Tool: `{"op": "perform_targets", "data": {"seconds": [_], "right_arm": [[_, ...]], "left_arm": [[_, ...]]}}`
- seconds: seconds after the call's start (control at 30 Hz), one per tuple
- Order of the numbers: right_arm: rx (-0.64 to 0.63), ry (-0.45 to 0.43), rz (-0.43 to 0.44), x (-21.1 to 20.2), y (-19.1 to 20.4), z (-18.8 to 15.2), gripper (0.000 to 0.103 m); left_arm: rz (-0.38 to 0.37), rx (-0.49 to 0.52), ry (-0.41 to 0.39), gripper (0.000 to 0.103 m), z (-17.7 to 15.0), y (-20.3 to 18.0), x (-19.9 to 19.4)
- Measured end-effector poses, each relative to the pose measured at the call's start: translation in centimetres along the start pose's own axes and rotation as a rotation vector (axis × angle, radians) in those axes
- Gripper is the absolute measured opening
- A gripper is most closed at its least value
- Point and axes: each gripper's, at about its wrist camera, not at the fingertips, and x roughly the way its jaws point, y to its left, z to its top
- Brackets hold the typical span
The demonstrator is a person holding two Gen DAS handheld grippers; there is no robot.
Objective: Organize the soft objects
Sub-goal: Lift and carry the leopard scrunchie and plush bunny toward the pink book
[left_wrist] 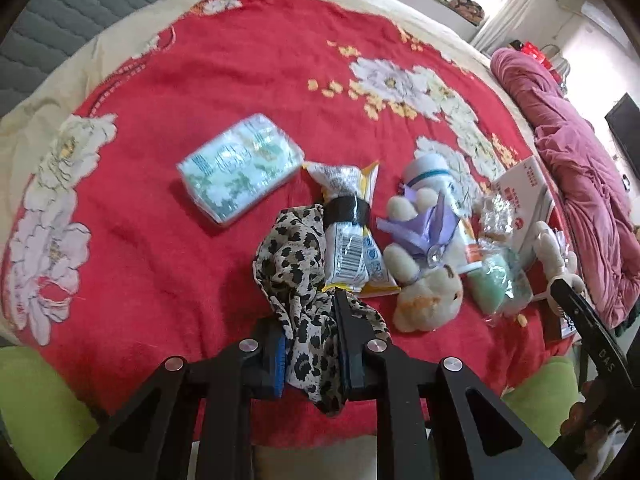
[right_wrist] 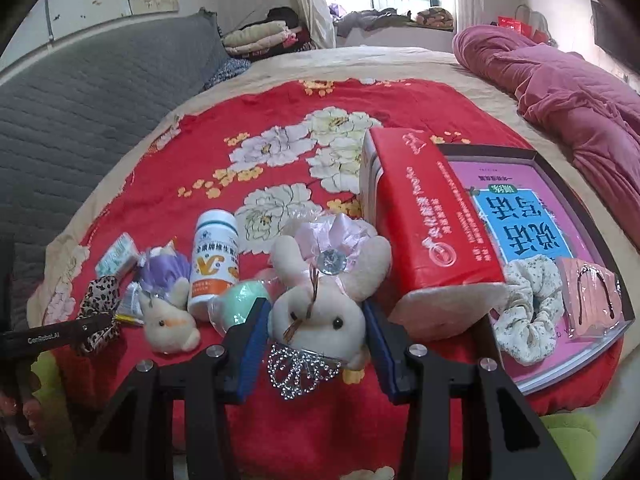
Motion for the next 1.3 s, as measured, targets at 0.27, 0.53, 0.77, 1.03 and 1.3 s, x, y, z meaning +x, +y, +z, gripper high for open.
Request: {"op": "perform_targets", "data": {"seconds": [0.27,0.53,0.77,1.03,1.3], "right_arm": [[0.010,-0.031,0.016,-0.8,-0.2,0.5,0.047],[-0.016,-0.068,0.032,-2.0,0.2,0.7,0.047],[-0.006,-0.091,0.035,-3.4,0.0,1.1,0.047],[0.014,-0.124,0.030,-5.5,-1.4,1.6,0.047],[0.050,-0.156,0.021,-7.4,-3.0,1.8,0.047]], "left_arm": [[-0.011,0.011,-0.070,0.020,0.5,-0.4,-3.3],[-0.032,0.050,-0.089,0.020,0.8,-2.7,-4.2],[-0.058,0.130,-0.109,0.020,1.0,-6.9,-4.9],[-0.088,0.220,-0.121,0.020,1.1,-11.8,-5.4],[-0.113,0.289,-0.123,0.020,1.0,-15.7,-5.8]]}}
